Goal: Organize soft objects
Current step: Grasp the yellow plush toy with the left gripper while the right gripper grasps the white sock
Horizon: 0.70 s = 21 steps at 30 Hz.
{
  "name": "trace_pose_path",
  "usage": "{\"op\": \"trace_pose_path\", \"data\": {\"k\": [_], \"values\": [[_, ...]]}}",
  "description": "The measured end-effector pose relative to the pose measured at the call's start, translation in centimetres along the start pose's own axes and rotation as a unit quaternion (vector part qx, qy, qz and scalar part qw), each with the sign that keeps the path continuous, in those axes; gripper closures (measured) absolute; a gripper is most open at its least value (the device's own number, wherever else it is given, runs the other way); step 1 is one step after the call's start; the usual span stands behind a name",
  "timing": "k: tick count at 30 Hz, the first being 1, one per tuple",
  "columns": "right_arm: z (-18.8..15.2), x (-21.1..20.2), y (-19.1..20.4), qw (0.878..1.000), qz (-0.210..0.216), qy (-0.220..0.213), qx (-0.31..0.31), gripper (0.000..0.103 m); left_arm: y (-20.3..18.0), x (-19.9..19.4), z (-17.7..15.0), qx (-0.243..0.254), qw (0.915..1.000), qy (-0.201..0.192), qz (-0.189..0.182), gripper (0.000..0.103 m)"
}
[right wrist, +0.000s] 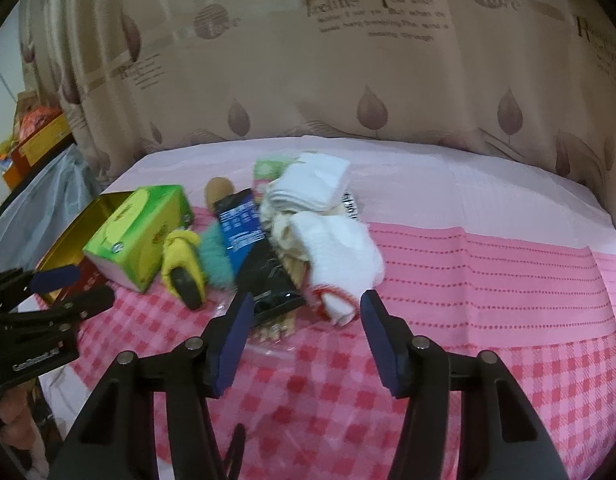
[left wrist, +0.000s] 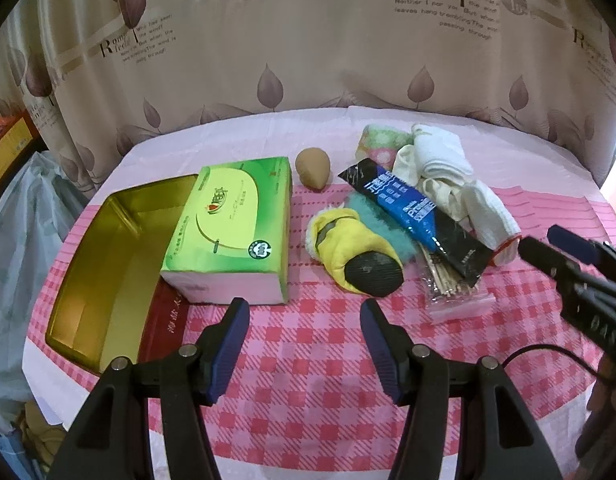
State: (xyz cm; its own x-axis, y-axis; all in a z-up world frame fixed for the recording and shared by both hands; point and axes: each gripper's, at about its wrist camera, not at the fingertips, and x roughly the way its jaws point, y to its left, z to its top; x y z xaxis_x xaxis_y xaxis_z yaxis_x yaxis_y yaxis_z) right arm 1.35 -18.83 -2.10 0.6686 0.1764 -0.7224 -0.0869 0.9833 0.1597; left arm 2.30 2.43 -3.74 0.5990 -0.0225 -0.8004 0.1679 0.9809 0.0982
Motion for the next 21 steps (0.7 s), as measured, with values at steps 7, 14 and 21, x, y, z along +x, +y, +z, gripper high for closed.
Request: {"op": "trace_pose_path", "data": {"k": [7,14,21], "values": [[1.5,2.9,-0.9,1.0,-0.014,0.013,-0.011,0.05,0.4,0.8,0.3,-0.004,0.9999,-0.002,-0.009,0.044],[1.9,5.8,-1.3,0.999,-0.016,0.03,-0.02,0.059,-0.2,1.6,0.7,0.009,0.9999,0.002,-0.007,0.044],[1.9,7.6,-1.9,0.999,-0.019,0.032,-0.03,0.067,-1.8,2.2,1.4,0.026,0.9996,0.009,-0.009,0.044]]}}
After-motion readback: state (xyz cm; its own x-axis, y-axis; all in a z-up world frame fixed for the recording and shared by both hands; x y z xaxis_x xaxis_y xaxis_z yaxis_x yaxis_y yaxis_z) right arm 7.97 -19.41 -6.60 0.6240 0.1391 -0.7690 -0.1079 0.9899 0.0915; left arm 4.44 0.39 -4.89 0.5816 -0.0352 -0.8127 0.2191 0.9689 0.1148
